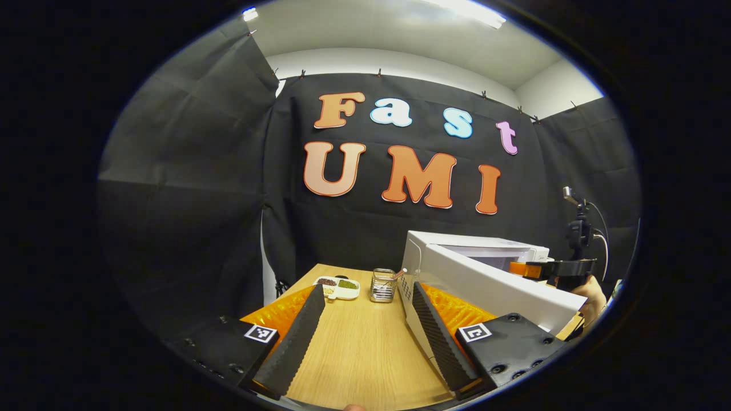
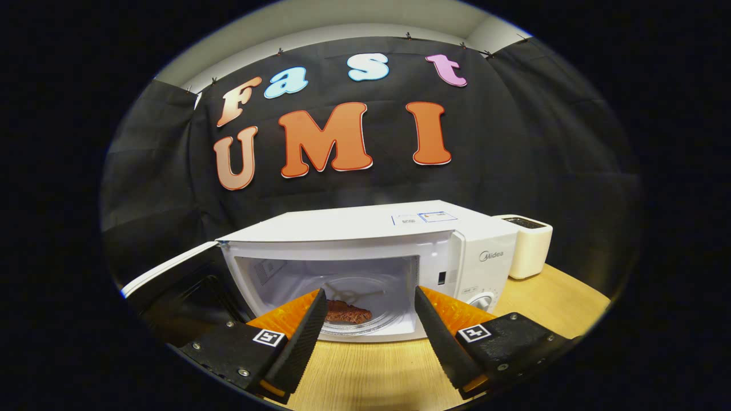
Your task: Open the microwave oven with the left hand, put the food in, and close the microwave oven.
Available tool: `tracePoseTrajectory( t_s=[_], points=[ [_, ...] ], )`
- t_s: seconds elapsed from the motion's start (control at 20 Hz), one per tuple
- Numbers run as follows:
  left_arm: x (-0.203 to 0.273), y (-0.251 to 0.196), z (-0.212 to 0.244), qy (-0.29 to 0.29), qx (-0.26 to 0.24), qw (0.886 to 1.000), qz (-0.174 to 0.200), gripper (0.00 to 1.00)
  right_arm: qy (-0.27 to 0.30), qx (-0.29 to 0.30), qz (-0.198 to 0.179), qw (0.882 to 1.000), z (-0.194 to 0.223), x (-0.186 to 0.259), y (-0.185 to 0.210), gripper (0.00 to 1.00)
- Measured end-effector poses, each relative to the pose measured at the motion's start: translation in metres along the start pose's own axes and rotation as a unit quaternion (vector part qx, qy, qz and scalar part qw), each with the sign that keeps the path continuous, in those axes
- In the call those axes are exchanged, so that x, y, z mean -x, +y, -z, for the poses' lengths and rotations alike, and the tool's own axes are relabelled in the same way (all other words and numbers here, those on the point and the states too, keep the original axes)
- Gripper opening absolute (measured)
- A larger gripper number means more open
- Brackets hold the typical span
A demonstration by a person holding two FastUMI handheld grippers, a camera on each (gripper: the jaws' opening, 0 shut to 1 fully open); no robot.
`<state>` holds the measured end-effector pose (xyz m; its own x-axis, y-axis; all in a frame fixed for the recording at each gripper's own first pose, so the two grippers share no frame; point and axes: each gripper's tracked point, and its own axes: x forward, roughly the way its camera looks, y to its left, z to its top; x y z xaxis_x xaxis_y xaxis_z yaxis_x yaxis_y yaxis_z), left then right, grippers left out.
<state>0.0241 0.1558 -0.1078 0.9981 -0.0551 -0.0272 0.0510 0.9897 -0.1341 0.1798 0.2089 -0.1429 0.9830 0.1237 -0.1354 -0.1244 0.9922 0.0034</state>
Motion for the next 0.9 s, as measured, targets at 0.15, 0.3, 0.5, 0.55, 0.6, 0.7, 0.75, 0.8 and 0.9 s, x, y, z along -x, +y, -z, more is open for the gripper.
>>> tracePoseTrajectory(
  t_s=[0.15,0.3,0.5,0.55,0.6,0.7,0.75,0.8,0.9],
  points=[
    [-0.004,0.011,0.008,0.011,-0.008,1.0,-0.017,1.0,-0.009,0.013,-0.001,1.0,-0.011,0.031,-0.031,0.95],
    [-0.002,0.027,0.002,0.001,-0.01,0.999,-0.044,0.99,-0.02,0.026,0.01,0.999,-0.024,0.055,-0.069,0.95],
    [-0.006,0.024,0.016,0.012,-0.007,0.999,-0.04,0.99,-0.038,0.02,0.024,0.999,-0.045,0.082,-0.114,0.95],
    [-0.009,0.023,0.02,0.018,-0.004,0.999,-0.036,0.97,-0.044,0.019,0.032,0.998,-0.048,0.087,-0.126,0.95],
    [-0.013,0.018,0.024,0.02,0.0,0.999,-0.027,0.98,-0.049,0.016,0.038,0.998,-0.049,0.091,-0.135,0.95],
    [-0.022,-0.005,0.024,0.011,0.0,1.0,0.015,0.98,-0.053,0.01,0.045,0.998,-0.046,0.097,-0.15,0.95],
    [-0.027,-0.013,0.03,0.014,0.002,0.999,0.032,0.96,-0.054,0.003,0.048,0.997,-0.044,0.1,-0.158,0.95],
    [-0.031,-0.021,0.035,0.018,0.003,0.999,0.045,0.97,-0.056,-0.003,0.052,0.997,-0.042,0.102,-0.164,0.95],
    [-0.039,-0.034,0.042,0.023,0.003,0.998,0.057,0.99,-0.066,-0.005,0.074,0.995,-0.039,0.105,-0.183,0.95]
  ],
)
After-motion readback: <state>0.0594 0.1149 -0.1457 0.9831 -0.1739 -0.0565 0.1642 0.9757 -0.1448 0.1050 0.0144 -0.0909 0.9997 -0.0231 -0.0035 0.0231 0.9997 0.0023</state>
